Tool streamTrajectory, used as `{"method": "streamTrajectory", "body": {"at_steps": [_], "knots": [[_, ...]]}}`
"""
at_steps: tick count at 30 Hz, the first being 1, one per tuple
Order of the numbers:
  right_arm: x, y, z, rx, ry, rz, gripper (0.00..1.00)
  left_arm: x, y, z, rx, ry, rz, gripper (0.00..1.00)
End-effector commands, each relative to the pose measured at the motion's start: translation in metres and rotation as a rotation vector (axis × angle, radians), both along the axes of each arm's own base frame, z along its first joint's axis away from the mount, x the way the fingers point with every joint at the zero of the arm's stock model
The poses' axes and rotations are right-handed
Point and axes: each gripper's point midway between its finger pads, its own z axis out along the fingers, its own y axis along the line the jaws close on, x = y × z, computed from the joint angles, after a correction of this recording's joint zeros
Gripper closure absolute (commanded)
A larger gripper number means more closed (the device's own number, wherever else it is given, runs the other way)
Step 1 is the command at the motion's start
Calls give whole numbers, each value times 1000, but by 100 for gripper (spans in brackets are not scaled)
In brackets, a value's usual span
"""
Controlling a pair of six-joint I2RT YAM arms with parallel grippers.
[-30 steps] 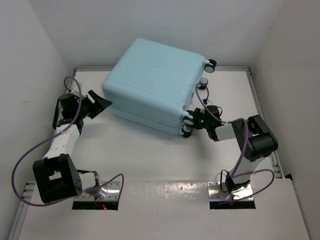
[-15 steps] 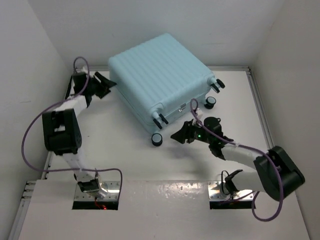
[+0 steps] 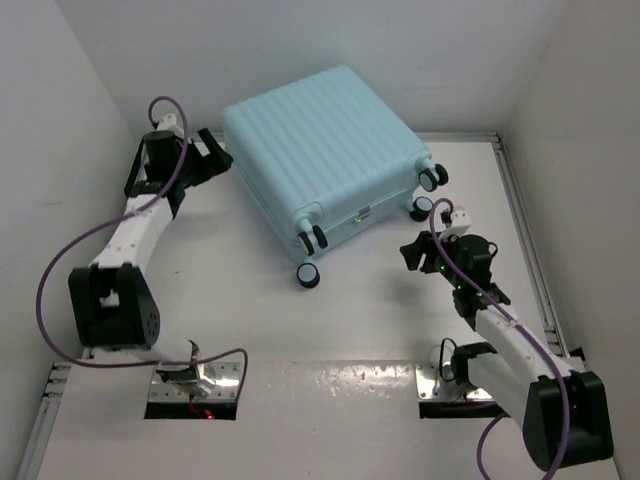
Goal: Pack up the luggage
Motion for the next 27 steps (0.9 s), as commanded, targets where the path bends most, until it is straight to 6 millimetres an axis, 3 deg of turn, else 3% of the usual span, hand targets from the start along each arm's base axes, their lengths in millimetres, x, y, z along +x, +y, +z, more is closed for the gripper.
{"method": "streamTrajectory", "body": {"at_steps": [1, 2, 3, 4, 5, 7, 8, 9, 12, 13, 14, 16, 17, 18, 20, 22, 24, 26, 27], "knots": [[22, -26, 11, -72, -88, -93, 41, -52, -34, 25, 82, -38, -134, 0], [40, -47, 35, -64, -171, -163, 43, -63, -38, 39, 70, -75, -148, 0], [46, -53, 30, -58, -152, -183, 45, -75, -43, 26, 63, -47, -166, 0], [54, -64, 23, -51, -120, -210, 45, -82, -43, 26, 63, -52, -166, 0], [75, -99, 52, -36, -165, -314, 47, -92, -48, 36, 77, -84, -183, 0], [92, -117, 25, 54, -36, -386, 53, -101, -50, 31, 116, -95, -200, 0], [114, -153, 41, 94, -58, -479, 54, -106, -53, 30, 124, -101, -212, 0], [122, -159, 25, 116, -14, -495, 55, -108, -53, 33, 126, -117, -211, 0], [168, -168, 39, 151, -71, -471, 57, -117, -60, 39, 139, -163, -229, 0], [176, -168, 38, 162, -68, -462, 58, -118, -63, 34, 132, -150, -224, 0], [193, -164, 17, 194, -15, -445, 58, -125, -74, 29, 129, -118, -256, 0], [215, -159, 21, 232, -22, -428, 58, -130, -84, 18, 135, -64, -281, 0], [222, -152, -11, 240, 40, -405, 58, -128, -83, 15, 149, -56, -278, 0], [239, -145, 0, 239, 10, -382, 58, -129, -87, 14, 149, -57, -290, 0], [255, -130, -12, 244, 28, -343, 58, -127, -84, 8, 182, -32, -294, 0], [257, -108, -43, 266, 100, -328, 58, -121, -82, 16, 206, -37, -295, 0], [259, -90, -52, 278, 127, -306, 56, -112, -74, 15, 233, -22, -269, 0], [255, -70, -76, 267, 173, -290, 56, -106, -68, 29, 247, -42, -248, 0], [255, -67, -84, 265, 182, -295, 56, -101, -65, 24, 247, -26, -240, 0]]}}
